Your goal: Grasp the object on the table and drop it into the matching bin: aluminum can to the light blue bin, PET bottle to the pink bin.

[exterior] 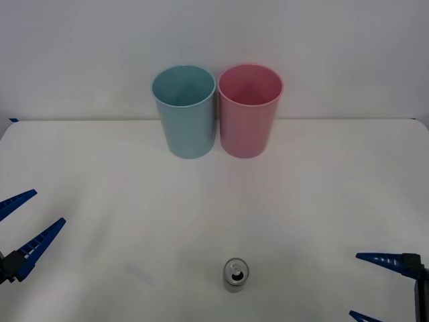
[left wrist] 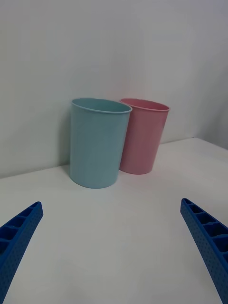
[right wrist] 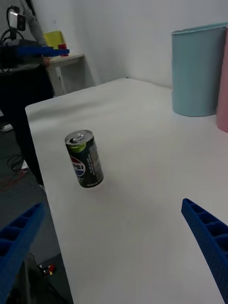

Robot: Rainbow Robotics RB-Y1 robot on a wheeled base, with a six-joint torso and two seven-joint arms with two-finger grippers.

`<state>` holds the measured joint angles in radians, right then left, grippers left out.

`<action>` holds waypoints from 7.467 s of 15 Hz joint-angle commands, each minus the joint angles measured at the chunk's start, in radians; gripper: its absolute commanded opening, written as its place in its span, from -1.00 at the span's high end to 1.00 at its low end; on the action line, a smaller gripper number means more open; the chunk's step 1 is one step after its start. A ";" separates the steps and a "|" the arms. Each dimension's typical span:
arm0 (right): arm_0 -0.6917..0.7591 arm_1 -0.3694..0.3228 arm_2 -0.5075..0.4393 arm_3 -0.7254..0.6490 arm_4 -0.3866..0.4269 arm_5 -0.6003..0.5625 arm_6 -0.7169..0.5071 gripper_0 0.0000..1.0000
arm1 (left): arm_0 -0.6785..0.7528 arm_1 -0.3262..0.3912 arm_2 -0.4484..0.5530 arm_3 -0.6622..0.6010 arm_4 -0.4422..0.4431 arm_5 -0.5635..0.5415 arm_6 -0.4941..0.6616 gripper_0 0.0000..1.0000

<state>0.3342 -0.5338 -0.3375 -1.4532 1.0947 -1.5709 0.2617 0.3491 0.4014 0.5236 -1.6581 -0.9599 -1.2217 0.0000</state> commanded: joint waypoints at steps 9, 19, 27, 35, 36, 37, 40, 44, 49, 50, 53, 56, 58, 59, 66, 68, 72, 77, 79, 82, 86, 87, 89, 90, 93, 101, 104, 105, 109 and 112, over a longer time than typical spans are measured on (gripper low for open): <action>-0.053 0.014 0.212 0.036 0.042 0.081 0.065 -1.00 | 0.000 0.000 0.000 0.000 0.000 0.000 0.000 -1.00; -0.093 0.130 0.311 0.036 0.100 0.232 0.106 -1.00 | 0.000 0.000 0.000 0.000 0.000 0.000 0.000 -1.00; -0.124 0.152 0.454 0.036 0.073 0.381 0.139 -1.00 | 0.000 0.000 0.000 0.000 0.000 0.000 0.000 -1.00; -0.153 0.212 0.526 0.036 0.106 0.466 0.148 -1.00 | 0.000 0.000 0.000 0.000 0.000 0.000 0.000 -1.00; -0.155 0.218 0.528 0.036 0.114 0.470 0.148 -1.00 | 0.000 0.000 0.000 0.000 0.000 0.000 0.000 -1.00; -0.156 0.227 0.532 0.036 0.119 0.479 0.149 -1.00 | 0.000 0.000 0.000 0.000 0.000 0.000 0.000 -1.00; -0.159 0.230 0.549 0.036 0.119 0.496 0.151 -1.00 | 0.000 0.000 0.000 0.000 0.000 0.000 0.000 -1.00; -0.159 0.230 0.552 0.036 0.119 0.502 0.159 -1.00 | 0.000 0.000 0.000 0.000 0.000 0.000 0.000 -1.00; -0.156 0.230 0.558 0.036 0.117 0.514 0.163 1.00 | 0.000 0.000 0.000 0.000 0.000 0.000 0.000 -1.00; -0.158 0.230 0.562 0.036 0.119 0.520 0.165 1.00 | 0.000 0.000 0.000 0.000 0.000 0.000 0.000 -1.00; -0.161 0.230 0.562 0.036 0.117 0.528 0.168 1.00 | 0.000 0.000 0.000 0.000 0.000 0.000 0.000 -1.00; -0.161 0.230 0.554 0.036 0.114 0.520 0.168 1.00 | 0.000 0.000 0.000 0.000 0.000 0.000 0.000 -1.00; -0.161 0.225 0.545 0.030 0.106 0.514 0.166 1.00 | 0.000 0.000 0.000 0.000 0.000 0.000 0.000 -1.00; -0.161 0.219 0.538 0.027 0.096 0.514 0.165 1.00 | 0.000 0.000 0.000 0.000 0.000 0.000 0.000 -1.00; -0.112 0.149 0.515 -0.082 0.007 0.537 0.131 1.00 | 0.000 0.000 0.000 0.000 0.000 0.000 0.000 -1.00; -0.086 0.130 0.505 -0.136 -0.018 0.548 0.113 1.00 | 0.000 0.000 0.000 0.000 0.000 0.000 0.000 -1.00; -0.058 0.097 0.486 -0.228 -0.062 0.568 0.074 1.00 | 0.000 0.000 0.000 0.000 0.000 0.000 0.000 -1.00; -0.064 0.037 0.466 -0.374 -0.068 0.589 -0.029 1.00 | 0.000 0.000 0.000 0.000 0.000 0.000 0.000 -1.00; -0.066 -0.005 0.466 -0.450 -0.068 0.637 -0.044 1.00 | 0.000 0.000 0.000 0.000 0.000 0.000 0.000 -1.00; -0.093 -0.035 0.462 -0.500 -0.068 0.652 -0.141 1.00 | 0.000 0.000 0.000 0.000 0.000 0.000 0.000 -1.00; -0.165 -0.051 0.459 -0.526 -0.068 0.680 -0.251 1.00 | 0.000 0.000 0.000 0.000 0.000 0.000 0.000 -1.00; -0.178 -0.057 0.459 -0.533 -0.068 0.698 -0.260 1.00 | 0.000 0.000 0.000 0.000 0.000 0.000 0.000 -1.00; -0.207 -0.083 0.466 -0.564 -0.068 0.766 -0.309 1.00 | 0.000 0.000 0.000 0.000 0.000 0.000 0.000 -1.00; -0.222 -0.094 0.468 -0.576 -0.068 0.782 -0.338 1.00 | 0.000 0.000 0.000 0.000 0.000 0.000 0.000 -1.00; -0.273 -0.118 0.471 -0.601 -0.067 0.822 -0.430 1.00 | 0.000 0.000 0.000 0.000 0.000 0.000 0.000 -1.00; -0.549 -0.222 0.655 -0.593 -0.076 1.089 -0.576 1.00 | 0.000 0.000 0.000 0.000 0.000 0.000 0.000 -1.00; -0.643 -0.198 0.687 -0.524 -0.073 1.091 -0.593 1.00 | 0.000 0.000 0.000 0.000 0.000 0.000 0.000 -1.00; -0.675 -0.186 0.698 -0.498 -0.064 1.091 -0.598 1.00 | 0.000 0.000 0.000 0.000 0.000 0.000 0.000 -1.00; -0.791 -0.127 0.721 -0.374 -0.024 1.092 -0.618 1.00 | 0.000 0.000 0.000 0.000 0.000 0.000 0.000 -1.00; -0.893 -0.069 0.727 -0.237 0.016 1.091 -0.633 1.00 | 0.000 0.000 0.000 0.000 0.000 0.000 0.000 -1.00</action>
<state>-0.5346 -0.6165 0.3877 -1.7233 1.1042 -0.4797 -0.3676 0.3490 0.4014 0.5236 -1.6581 -0.9599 -1.2217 0.0000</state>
